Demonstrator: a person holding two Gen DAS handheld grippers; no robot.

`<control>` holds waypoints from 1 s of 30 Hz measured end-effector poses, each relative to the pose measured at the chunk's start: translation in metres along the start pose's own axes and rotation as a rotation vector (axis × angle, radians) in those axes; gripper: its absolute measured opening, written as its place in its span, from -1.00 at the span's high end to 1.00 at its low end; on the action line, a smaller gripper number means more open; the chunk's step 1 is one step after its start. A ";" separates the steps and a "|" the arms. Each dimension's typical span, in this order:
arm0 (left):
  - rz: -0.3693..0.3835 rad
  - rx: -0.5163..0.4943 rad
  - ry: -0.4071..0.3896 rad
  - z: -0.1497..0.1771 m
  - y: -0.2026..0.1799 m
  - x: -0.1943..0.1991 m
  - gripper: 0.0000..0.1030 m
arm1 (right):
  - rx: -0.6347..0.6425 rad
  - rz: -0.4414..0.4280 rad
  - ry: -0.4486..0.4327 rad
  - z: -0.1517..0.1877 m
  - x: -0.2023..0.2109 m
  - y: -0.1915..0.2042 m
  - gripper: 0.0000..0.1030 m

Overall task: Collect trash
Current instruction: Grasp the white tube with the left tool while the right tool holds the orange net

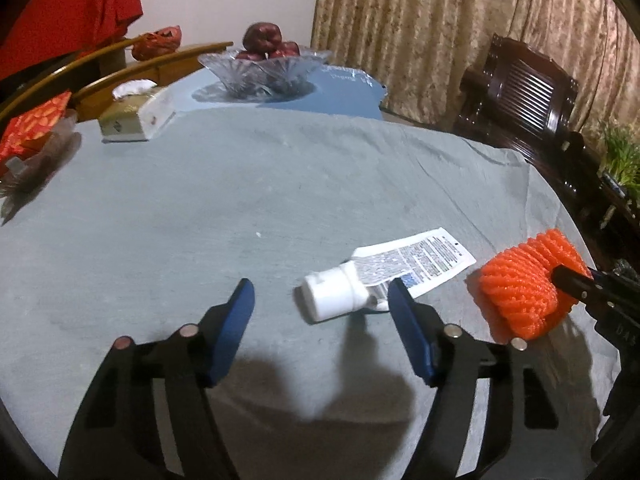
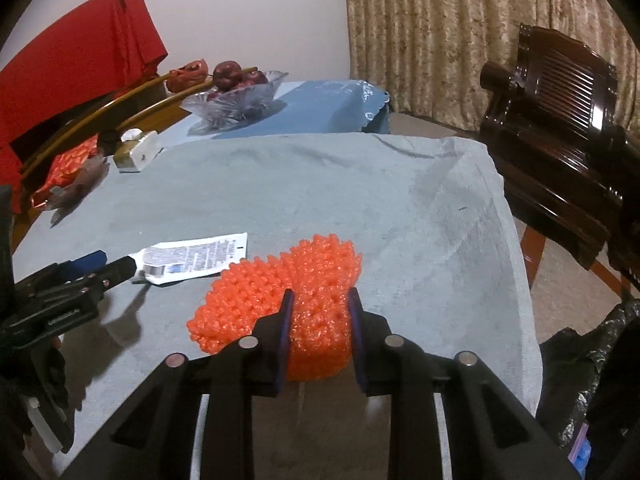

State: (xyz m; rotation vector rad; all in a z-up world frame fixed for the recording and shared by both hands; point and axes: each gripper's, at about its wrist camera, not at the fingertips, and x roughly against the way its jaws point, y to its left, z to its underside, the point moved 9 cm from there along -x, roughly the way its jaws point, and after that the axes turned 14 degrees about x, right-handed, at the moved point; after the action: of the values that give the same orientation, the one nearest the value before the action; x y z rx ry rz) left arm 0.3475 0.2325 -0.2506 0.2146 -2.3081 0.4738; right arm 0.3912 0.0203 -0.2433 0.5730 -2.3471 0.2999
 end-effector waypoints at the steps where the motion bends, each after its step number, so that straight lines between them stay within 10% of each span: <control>1: 0.008 0.002 0.013 0.001 -0.001 -0.004 -0.13 | 0.001 0.000 -0.001 0.000 -0.001 0.000 0.50; 5: 0.038 0.006 0.053 0.007 -0.005 -0.010 0.26 | 0.008 0.003 -0.005 0.000 -0.003 -0.001 0.50; 13: 0.144 -0.009 0.108 0.026 -0.032 -0.001 0.26 | -0.015 0.010 -0.006 0.002 0.000 -0.007 0.50; 20: 0.101 -0.035 0.061 0.022 -0.032 0.007 -0.26 | -0.026 0.017 -0.005 0.003 0.001 -0.009 0.50; 30: 0.130 -0.054 0.134 0.012 -0.031 -0.028 -0.48 | -0.034 0.014 -0.004 0.005 0.000 -0.011 0.49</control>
State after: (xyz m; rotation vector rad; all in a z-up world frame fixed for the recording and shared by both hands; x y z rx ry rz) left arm 0.3687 0.1999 -0.2700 0.0058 -2.2087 0.4762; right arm 0.3934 0.0092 -0.2466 0.5411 -2.3562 0.2657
